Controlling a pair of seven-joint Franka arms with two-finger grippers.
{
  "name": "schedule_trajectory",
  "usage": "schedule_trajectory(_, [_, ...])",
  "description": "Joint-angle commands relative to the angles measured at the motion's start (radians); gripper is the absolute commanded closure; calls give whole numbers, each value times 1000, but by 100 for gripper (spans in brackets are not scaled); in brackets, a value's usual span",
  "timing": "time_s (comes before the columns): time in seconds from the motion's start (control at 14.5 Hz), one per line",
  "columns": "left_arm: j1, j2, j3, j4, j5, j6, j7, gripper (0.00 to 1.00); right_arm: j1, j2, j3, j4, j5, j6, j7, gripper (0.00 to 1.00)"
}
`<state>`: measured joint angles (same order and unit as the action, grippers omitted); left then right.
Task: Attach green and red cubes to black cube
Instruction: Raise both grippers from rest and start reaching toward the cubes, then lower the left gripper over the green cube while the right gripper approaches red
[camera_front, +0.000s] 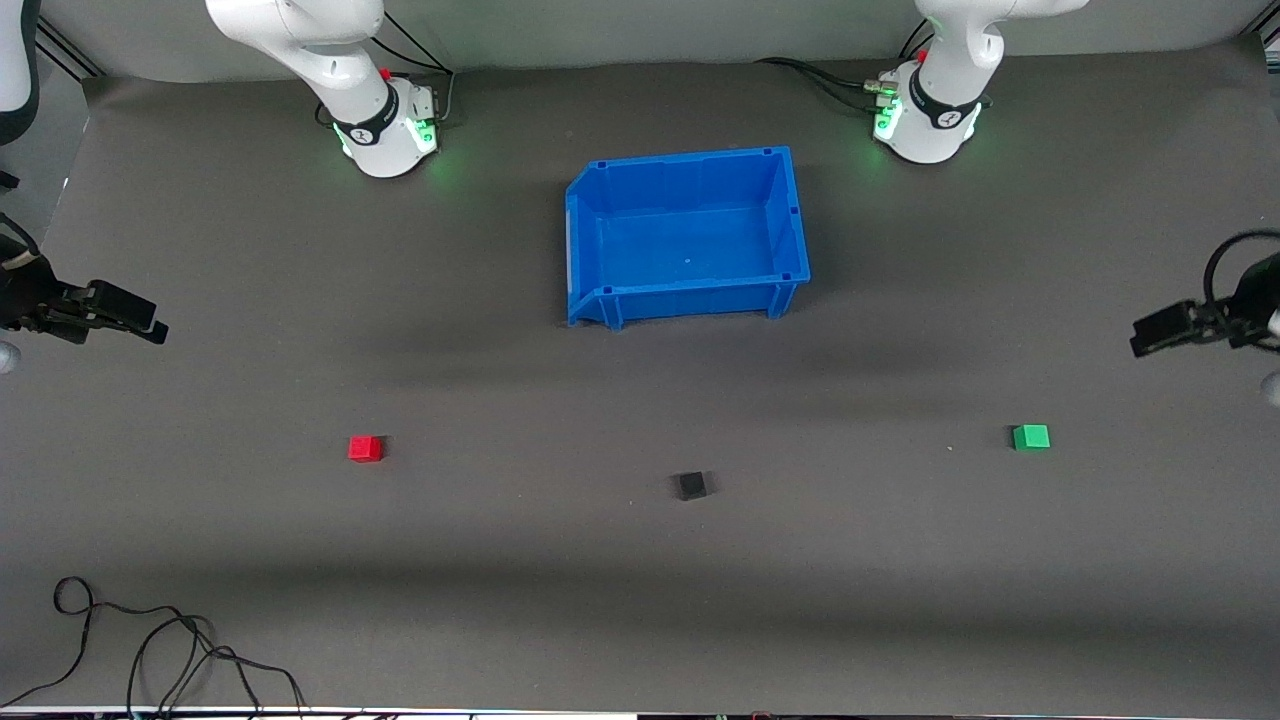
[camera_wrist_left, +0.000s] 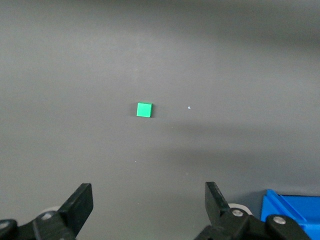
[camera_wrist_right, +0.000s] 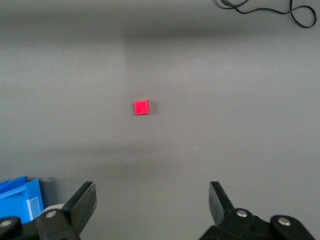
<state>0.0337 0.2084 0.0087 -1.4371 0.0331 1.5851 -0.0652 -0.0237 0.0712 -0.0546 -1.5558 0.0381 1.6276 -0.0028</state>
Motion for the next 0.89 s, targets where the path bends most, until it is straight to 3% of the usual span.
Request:
schedule_trajectory(0.0, [80,-15,-1,-133,-9,122,-21,0,-5,25,4,46,9,0,209,0])
schedule_trajectory(0.07, [84,2,1,-147,-9,134,-47,0,1,38,5,60,9,0,325,0])
schedule_trajectory(0.28, [97,66,1,-160,5,179,-361,0,5,55,13,71,12,-8,675,0])
schedule_trajectory(0.41, [98,92,2,-195,10,205,-483,0,2,59,12,78,57,-9,879,0])
schedule_trajectory(0.69, [116,112,1,-321,-9,346,-900,0,-2,65,10,85,80,-17,1023,0])
schedule_trajectory(0.83, [118,164,1,-324,-10,365,-1005,0,-5,71,6,85,115,-17,1114,0])
